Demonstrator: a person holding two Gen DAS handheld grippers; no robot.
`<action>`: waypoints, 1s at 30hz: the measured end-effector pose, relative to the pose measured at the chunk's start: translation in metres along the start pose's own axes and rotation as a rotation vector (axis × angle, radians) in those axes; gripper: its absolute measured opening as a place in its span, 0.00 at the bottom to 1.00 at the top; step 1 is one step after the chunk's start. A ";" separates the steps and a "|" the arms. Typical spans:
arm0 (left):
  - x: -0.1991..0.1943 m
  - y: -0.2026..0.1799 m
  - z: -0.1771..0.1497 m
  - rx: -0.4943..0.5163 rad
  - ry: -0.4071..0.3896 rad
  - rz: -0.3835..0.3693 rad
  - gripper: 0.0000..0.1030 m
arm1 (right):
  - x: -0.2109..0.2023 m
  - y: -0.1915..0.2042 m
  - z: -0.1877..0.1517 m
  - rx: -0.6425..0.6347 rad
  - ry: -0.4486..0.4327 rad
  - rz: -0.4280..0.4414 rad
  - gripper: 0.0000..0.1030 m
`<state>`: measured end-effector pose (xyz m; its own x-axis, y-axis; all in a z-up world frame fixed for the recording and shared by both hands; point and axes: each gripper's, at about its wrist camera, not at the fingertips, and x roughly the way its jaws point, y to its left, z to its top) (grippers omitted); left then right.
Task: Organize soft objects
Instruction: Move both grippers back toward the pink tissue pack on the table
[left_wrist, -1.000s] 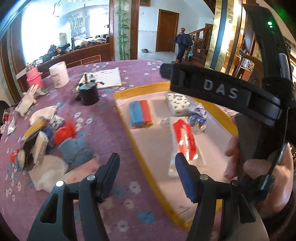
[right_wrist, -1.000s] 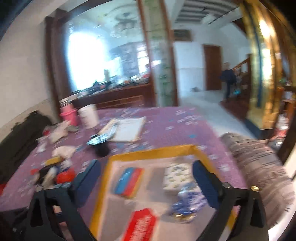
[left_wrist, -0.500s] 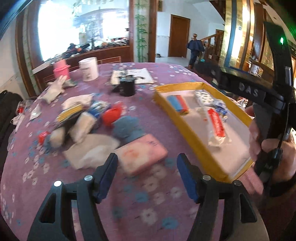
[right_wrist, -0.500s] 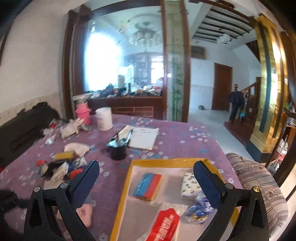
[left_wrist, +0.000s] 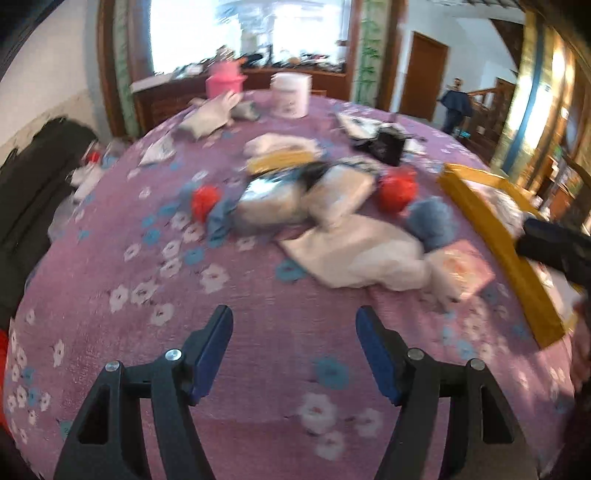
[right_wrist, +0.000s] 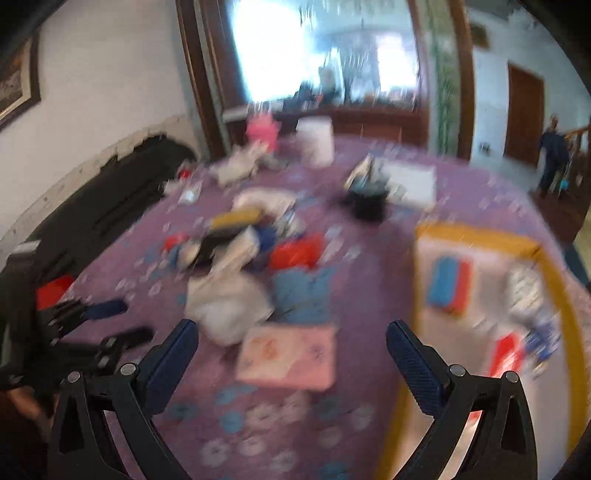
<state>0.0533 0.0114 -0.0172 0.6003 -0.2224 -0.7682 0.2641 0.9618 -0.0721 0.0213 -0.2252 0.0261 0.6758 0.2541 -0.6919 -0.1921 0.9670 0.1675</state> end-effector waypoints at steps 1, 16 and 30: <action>0.005 0.004 0.000 -0.014 0.015 -0.014 0.66 | 0.004 0.002 -0.001 0.003 0.019 0.000 1.00; 0.016 0.029 0.000 -0.156 0.043 -0.160 0.66 | 0.053 0.020 -0.018 0.012 0.242 0.114 1.00; 0.015 0.030 0.000 -0.162 0.033 -0.198 0.66 | 0.063 0.044 -0.017 -0.197 0.270 0.122 1.00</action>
<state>0.0709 0.0372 -0.0308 0.5228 -0.4065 -0.7493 0.2483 0.9135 -0.3224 0.0434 -0.1671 -0.0227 0.4317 0.3273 -0.8406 -0.4110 0.9009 0.1396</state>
